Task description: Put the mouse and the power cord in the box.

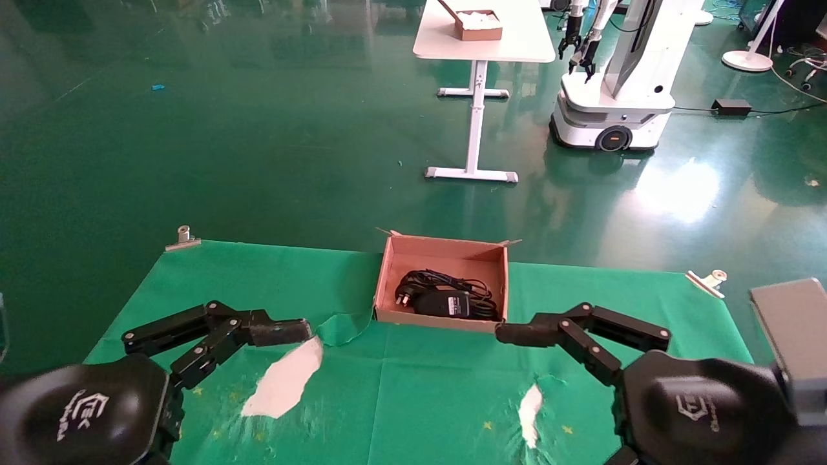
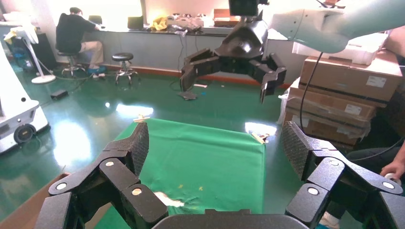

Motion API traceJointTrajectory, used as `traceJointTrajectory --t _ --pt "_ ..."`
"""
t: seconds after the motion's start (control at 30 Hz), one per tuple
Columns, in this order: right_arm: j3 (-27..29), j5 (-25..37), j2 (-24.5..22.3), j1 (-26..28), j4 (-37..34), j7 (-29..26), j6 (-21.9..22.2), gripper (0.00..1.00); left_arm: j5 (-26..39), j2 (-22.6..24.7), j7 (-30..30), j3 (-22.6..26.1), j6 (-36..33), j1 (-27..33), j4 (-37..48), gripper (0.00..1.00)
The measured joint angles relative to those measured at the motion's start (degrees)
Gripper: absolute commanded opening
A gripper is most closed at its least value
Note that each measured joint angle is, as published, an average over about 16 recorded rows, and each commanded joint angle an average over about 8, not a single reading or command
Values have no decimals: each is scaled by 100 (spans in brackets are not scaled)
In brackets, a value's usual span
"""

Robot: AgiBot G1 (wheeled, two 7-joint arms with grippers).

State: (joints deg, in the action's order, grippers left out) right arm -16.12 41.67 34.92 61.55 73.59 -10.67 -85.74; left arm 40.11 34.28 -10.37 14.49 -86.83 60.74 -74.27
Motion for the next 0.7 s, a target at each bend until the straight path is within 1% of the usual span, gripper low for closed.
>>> traceJointTrajectory --t 0.7 --pt "-3 5 4 4 -6 0 3 100 118 50 -29 105 78 54 49 100"
